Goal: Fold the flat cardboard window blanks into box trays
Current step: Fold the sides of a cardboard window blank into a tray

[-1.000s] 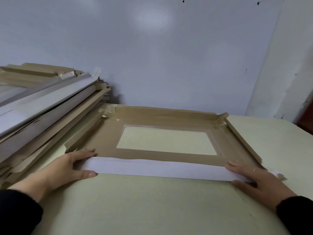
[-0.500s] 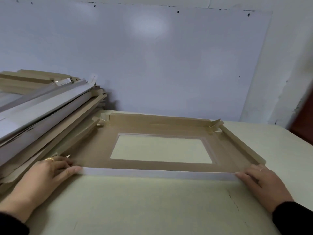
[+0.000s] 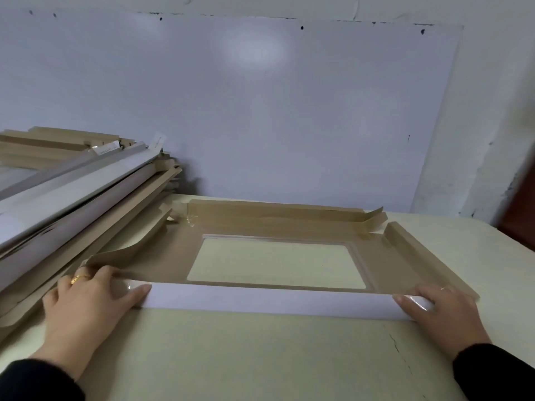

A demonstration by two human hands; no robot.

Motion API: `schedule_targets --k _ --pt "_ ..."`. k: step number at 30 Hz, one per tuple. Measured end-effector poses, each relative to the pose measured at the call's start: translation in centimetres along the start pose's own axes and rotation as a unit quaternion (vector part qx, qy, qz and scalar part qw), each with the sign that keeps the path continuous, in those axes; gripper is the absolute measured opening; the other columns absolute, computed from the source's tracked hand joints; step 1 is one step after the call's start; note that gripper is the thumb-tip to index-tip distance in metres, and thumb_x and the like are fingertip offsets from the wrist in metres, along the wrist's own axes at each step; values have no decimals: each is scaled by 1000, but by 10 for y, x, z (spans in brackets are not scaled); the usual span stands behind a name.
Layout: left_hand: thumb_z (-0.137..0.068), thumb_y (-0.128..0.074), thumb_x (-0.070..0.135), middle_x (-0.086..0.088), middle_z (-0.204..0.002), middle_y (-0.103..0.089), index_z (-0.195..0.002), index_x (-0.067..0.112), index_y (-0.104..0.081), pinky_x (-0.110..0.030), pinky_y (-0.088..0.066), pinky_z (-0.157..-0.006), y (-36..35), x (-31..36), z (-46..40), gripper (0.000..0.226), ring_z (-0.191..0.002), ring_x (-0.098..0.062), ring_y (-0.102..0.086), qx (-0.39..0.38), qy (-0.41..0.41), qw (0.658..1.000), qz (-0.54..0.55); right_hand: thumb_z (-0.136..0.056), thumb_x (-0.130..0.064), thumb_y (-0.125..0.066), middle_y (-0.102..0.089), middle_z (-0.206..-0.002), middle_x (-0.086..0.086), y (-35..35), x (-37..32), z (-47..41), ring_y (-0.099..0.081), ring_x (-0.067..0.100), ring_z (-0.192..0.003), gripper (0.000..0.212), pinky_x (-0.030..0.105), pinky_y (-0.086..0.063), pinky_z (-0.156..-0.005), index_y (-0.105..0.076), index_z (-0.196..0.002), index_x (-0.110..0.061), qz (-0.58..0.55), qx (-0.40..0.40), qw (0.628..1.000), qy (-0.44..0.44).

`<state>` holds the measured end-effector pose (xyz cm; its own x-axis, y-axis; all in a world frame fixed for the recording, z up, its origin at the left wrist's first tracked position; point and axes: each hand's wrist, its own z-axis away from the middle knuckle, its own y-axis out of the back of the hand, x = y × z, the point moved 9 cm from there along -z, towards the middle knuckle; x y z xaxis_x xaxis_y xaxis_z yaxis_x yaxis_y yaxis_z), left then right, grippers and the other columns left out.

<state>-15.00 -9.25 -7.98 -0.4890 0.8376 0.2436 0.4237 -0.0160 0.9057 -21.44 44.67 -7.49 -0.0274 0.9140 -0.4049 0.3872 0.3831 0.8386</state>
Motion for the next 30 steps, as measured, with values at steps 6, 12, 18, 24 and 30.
schedule_targets --k 6,12,18,24,30 --pt "-64 -80 40 -11 -105 -59 -81 25 -71 -46 -34 -84 14 27 14 24 -102 -33 -39 54 -80 995 -34 -77 -27 -71 -61 -70 -5 -2 -7 -1 -49 22 -75 13 29 -19 -69 -61 -69 -28 35 -3 999 30" --pt "-68 -69 43 -22 -119 -55 -83 15 -75 -58 -33 -97 23 24 25 32 -118 -41 -33 68 -46 996 24 -77 -34 -70 -62 -74 -7 -6 -1 -4 -50 18 -80 16 31 -23 -72 -57 -69 -30 23 -25 999 4" --pt "-95 -21 51 -4 -98 -58 -103 25 -63 -42 -41 -69 54 111 72 50 -86 -25 -44 144 -328 928 100 -77 -40 -68 -66 -95 -4 -2 -2 -4 -51 18 -97 15 31 -27 -92 -56 -86 -41 25 -23 999 2" --pt "-47 46 71 30 -144 -22 -136 51 -26 -17 -1 -106 -14 127 53 116 -139 0 -15 -94 -257 961 38 -74 -55 -63 -61 -116 -11 -2 6 -3 -46 13 -116 40 28 -20 -100 -52 -112 -46 97 -42 994 -40" --pt "-31 51 69 24 -151 -15 -137 54 -20 -23 1 -111 -41 126 49 129 -140 -2 -7 -136 -240 961 -2 -56 -23 -47 -72 -94 5 4 -73 12 -66 23 -92 44 33 -29 -81 -74 -90 -14 122 34 975 182"
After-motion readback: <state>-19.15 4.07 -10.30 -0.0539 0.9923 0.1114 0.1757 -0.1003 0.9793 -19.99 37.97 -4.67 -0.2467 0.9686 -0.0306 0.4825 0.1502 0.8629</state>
